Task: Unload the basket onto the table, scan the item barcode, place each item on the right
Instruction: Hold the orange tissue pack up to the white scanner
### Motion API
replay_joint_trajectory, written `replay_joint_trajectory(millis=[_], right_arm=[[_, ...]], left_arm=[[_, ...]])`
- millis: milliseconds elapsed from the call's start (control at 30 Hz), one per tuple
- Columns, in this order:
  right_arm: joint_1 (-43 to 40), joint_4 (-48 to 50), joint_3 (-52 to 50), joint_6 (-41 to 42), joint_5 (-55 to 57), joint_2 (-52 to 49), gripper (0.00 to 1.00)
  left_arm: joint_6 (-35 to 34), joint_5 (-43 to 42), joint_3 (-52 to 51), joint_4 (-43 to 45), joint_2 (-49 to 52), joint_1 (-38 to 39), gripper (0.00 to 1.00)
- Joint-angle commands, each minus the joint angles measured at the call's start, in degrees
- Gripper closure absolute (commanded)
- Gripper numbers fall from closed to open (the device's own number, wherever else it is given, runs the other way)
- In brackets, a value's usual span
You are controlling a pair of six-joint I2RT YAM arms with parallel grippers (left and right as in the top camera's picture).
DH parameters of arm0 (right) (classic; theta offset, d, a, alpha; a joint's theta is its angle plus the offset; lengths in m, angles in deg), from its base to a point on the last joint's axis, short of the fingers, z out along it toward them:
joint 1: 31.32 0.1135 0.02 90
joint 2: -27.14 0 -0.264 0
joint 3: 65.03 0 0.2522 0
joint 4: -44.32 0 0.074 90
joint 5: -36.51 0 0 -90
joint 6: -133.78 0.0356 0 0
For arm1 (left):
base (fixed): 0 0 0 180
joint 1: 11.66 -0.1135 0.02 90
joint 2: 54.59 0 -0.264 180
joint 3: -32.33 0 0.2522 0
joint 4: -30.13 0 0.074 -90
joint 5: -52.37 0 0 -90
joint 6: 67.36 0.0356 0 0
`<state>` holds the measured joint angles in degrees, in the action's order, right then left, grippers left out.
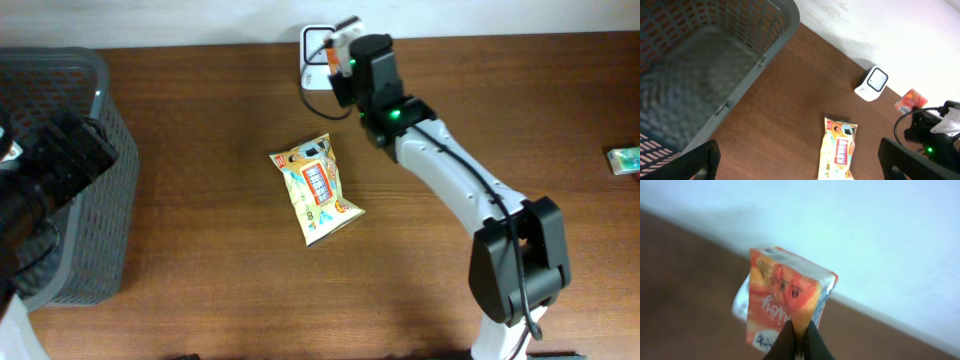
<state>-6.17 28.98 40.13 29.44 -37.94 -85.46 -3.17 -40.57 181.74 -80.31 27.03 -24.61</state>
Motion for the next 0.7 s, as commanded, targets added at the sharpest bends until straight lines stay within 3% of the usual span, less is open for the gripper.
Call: replay_joint_trajectory(millis=[0, 167, 367, 600, 667], right_arm=[[-0.79, 6.14, 0.94, -12.37, 8.07, -4.81, 0.96], [-1.49, 19.21, 0.94, -22.03, -0.44, -11.37, 0.96], [-1.44, 32.09, 1.01, -36.85, -3.21, -17.57, 0.96], [-1.55, 30.77, 1.11, -37.59, -8.04, -19.41, 0.96], [-1.62, 30.75, 1.11, -34.38, -8.52, -19.91, 0.96]], left_arm=[[-0.46, 0.24, 0.31, -0.02, -0.33, -0.24, 0.01], [-0.46, 0.24, 0.31, -0.02, -0.33, -0.24, 0.01], [-0.46, 0.24, 0.31, -0.02, -0.33, -0.24, 0.01], [-0.46, 0.24, 0.31, -0.02, -0.33, -0.24, 0.01], [-0.46, 0.24, 0.31, -0.02, -0.33, -0.24, 0.01]])
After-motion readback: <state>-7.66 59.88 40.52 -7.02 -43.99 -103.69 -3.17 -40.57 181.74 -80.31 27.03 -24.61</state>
